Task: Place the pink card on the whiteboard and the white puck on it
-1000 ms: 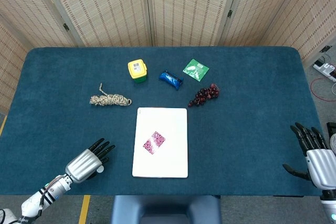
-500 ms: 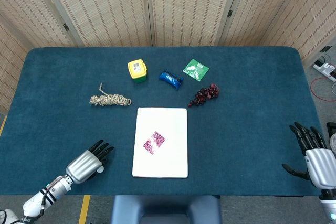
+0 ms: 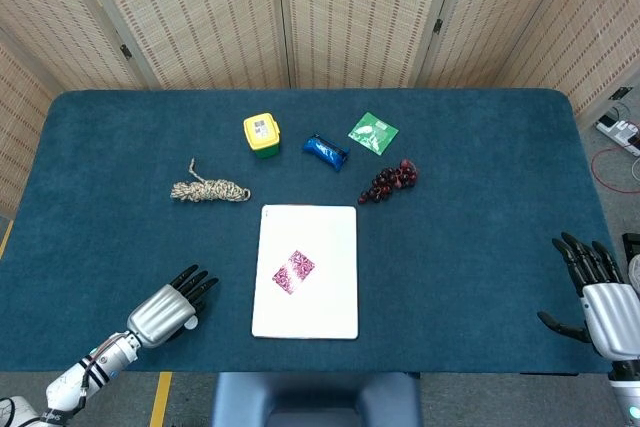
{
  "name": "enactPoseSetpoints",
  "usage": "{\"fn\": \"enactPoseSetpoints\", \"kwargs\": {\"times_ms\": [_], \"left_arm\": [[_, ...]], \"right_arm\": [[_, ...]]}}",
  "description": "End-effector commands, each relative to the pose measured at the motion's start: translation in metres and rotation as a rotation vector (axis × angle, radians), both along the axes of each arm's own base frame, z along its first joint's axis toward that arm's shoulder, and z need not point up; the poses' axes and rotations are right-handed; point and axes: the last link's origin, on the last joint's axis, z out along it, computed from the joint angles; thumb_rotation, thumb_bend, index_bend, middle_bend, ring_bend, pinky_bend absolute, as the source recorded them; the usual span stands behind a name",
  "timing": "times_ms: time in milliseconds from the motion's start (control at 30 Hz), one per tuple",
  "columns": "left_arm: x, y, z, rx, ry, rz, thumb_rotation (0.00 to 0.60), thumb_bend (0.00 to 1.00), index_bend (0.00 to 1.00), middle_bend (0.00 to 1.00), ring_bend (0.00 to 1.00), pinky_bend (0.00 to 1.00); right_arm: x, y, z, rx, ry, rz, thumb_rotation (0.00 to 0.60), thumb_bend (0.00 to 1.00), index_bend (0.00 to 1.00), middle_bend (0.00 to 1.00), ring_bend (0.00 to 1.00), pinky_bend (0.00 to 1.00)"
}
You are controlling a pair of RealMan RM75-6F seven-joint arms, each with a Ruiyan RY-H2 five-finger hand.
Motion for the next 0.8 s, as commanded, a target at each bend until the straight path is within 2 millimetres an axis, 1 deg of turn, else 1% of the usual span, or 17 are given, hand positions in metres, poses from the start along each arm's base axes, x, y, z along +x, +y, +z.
{"fn": "enactPoseSetpoints", "kwargs": {"times_ms": [33, 500, 800], "left_arm": [[0.0003, -0.0008, -0.0009, -0.004, 0.000, -0.001, 0.600, 0.32, 0.47, 0.11, 0.00, 0.00], [0.0014, -0.0012, -0.0074, -0.016, 0.006, -0.005, 0.600, 0.35, 0.50, 0.11, 0.00, 0.00], [0.0000, 0.0002, -0.0073, -0.015, 0.003, -0.002, 0.600, 0.37, 0.54, 0.12, 0.00, 0.00]], "right_arm": [[-0.0003, -0.0003, -0.0003, 0.001, 0.000, -0.001, 0.600, 0.11, 0.04, 0.08, 0.09, 0.00], [-0.0006, -0.0006, -0.0006, 0.003, 0.001, -0.006, 0.600, 0.11, 0.04, 0.08, 0.09, 0.00], [0.0000, -0.0007, -0.0010, 0.003, 0.000, -0.006, 0.600, 0.11, 0.04, 0.08, 0.09, 0.00]]}}
